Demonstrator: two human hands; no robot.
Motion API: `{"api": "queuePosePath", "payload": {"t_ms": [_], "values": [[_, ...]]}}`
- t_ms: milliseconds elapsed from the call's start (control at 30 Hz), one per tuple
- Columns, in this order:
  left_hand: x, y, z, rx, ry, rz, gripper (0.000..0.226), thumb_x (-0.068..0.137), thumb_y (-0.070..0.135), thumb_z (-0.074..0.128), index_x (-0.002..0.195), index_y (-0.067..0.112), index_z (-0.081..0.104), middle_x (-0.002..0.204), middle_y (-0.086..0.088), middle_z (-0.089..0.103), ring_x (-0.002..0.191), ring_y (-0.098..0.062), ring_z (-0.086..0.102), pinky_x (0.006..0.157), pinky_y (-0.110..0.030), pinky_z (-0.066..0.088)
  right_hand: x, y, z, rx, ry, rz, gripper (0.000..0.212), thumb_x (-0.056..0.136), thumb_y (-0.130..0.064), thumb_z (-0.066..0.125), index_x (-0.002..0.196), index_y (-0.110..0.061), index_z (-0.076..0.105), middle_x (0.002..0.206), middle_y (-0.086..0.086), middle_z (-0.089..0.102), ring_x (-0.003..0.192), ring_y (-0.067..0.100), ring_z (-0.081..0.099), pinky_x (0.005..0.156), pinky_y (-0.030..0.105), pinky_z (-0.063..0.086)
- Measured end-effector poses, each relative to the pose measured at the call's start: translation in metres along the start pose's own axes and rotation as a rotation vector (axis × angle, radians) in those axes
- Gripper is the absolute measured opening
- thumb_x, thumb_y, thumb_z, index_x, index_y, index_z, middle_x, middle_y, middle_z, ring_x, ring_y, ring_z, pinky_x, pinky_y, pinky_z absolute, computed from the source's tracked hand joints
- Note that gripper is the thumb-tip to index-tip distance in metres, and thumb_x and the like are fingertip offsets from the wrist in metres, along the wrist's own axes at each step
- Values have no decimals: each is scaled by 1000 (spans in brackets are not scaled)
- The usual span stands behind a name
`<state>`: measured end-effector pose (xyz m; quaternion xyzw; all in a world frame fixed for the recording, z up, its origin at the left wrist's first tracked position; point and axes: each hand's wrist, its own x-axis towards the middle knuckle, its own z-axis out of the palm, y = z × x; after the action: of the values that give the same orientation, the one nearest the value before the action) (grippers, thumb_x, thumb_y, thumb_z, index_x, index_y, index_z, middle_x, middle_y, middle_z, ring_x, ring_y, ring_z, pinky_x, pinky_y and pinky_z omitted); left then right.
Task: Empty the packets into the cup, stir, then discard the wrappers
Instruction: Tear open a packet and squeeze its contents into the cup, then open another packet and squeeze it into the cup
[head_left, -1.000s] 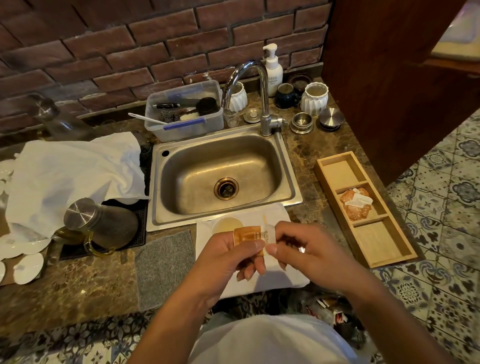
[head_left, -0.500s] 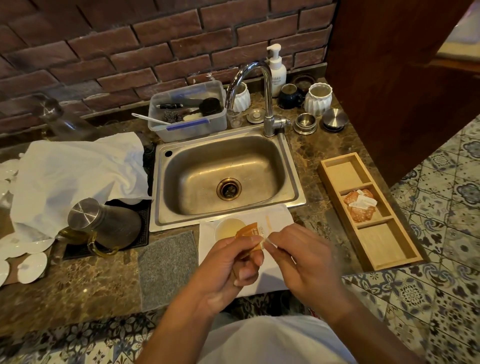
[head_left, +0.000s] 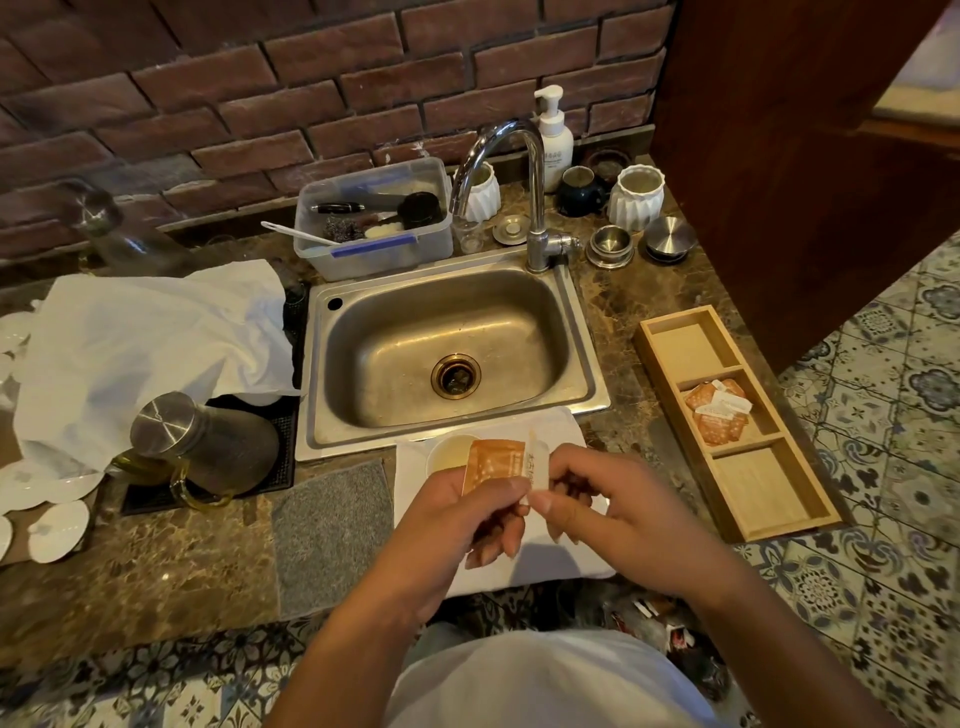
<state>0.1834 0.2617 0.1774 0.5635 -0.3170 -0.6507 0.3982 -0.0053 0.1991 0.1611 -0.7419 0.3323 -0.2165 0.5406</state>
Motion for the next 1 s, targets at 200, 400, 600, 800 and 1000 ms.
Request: {"api": "queuePosePath", "payload": {"t_ms": [200,400,600,800,1000], "values": [[2,-1,-1,39,9,-19,21,96,15,61,78,10,68,58,-11,58,46,-12,39,47,-22,30,2,3,-4,-86,-49,-37,18,95,-40,62,88,-24,62,74,-4,65,69,17,63,61,38,52],[8,-4,2,17,60,-65,22,96,13,59,77,7,69,55,-8,56,41,-11,35,43,-19,28,3,12,2,-413,52,-269,10,100,-27,60,96,-21,67,81,-10,64,72,4,55,61,24,46],[17,2,4,-306,16,-173,20,89,13,64,71,6,63,47,-3,50,32,-6,34,35,-19,16,-1,22,24,-420,438,-403,9,96,-15,59,99,-14,68,84,2,66,78,13,56,67,22,46],[19,6,0,-421,15,-170,15,84,17,68,78,6,62,50,-4,51,34,-8,39,32,-17,20,1,35,27,-53,656,-79,18,97,-33,57,94,-16,65,82,-6,65,77,10,61,66,31,50],[14,-2,0,-399,-28,-123,19,88,22,68,85,4,65,53,-7,51,37,-9,41,34,-18,23,1,61,18,49,579,220,9,92,-29,71,86,-24,67,80,-9,68,72,10,64,61,14,48]]}}
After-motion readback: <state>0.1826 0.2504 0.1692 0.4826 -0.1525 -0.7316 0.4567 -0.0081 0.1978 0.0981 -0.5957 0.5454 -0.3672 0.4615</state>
